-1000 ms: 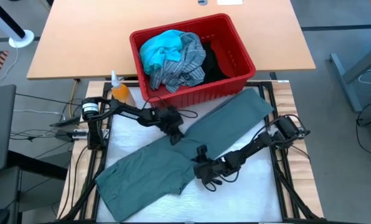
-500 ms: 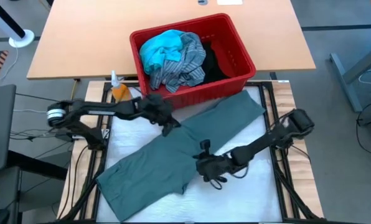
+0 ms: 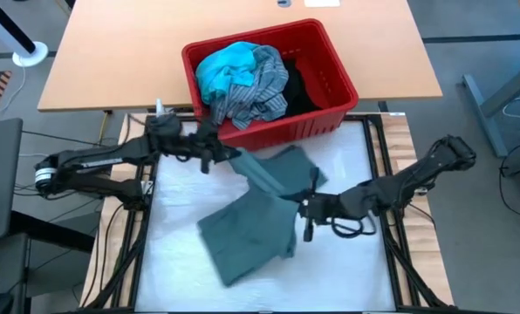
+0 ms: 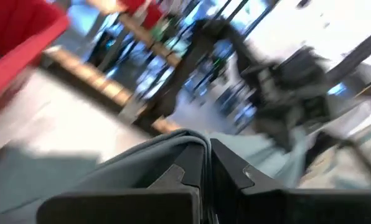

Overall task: Fold Laundry from Bin
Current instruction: Fold the dark blue pants

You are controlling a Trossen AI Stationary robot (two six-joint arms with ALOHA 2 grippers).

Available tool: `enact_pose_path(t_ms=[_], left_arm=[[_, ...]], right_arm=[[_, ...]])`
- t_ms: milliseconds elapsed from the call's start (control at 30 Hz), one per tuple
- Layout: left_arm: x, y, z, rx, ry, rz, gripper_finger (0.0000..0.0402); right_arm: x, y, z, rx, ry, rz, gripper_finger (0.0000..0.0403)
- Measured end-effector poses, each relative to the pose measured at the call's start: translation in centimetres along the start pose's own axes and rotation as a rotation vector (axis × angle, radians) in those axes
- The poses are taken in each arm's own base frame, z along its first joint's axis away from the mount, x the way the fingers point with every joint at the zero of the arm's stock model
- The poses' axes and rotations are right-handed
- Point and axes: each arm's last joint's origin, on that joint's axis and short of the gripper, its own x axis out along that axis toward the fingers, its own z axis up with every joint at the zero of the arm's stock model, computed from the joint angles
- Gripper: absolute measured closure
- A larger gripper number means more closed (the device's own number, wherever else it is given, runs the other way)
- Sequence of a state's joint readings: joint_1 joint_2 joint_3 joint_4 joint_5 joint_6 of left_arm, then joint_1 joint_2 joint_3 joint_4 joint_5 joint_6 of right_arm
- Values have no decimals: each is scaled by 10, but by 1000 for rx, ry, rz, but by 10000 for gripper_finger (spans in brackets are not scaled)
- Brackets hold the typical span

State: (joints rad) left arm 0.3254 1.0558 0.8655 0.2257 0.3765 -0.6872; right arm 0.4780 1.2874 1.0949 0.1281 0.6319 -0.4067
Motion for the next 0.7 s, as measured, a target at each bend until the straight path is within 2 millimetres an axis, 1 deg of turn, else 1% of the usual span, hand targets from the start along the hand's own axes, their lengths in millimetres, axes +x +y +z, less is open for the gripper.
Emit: enact_pose_path(t_ms=[100, 167, 233, 333, 400, 500, 600, 700], left_arm=[[-3, -19, 18, -43, -52, -64, 401], [-1, -37, 34, -36, -73, -124, 401], [3, -52, 48, -29, -58, -171, 401], [11, -66, 65, -25, 1, -178, 401], [16, -71, 73, -29, 40, -154, 401], [24, -74, 81, -40, 93, -135, 401], [34, -72, 82, -56, 140, -130, 401], [43, -66, 79, -95, 175, -133, 401]], right_arm=[[-5, -8, 21, -66, -48, -9, 378], [-9, -16, 37, -100, -88, -26, 378], [-10, -22, 50, -131, -116, -41, 378], [-10, -25, 63, -193, -120, -32, 378], [-8, -26, 69, -225, -116, -24, 378], [-8, -22, 77, -273, -106, -1, 378], [-10, -19, 82, -288, -103, 17, 378], [-15, -15, 88, -284, -121, 30, 378]])
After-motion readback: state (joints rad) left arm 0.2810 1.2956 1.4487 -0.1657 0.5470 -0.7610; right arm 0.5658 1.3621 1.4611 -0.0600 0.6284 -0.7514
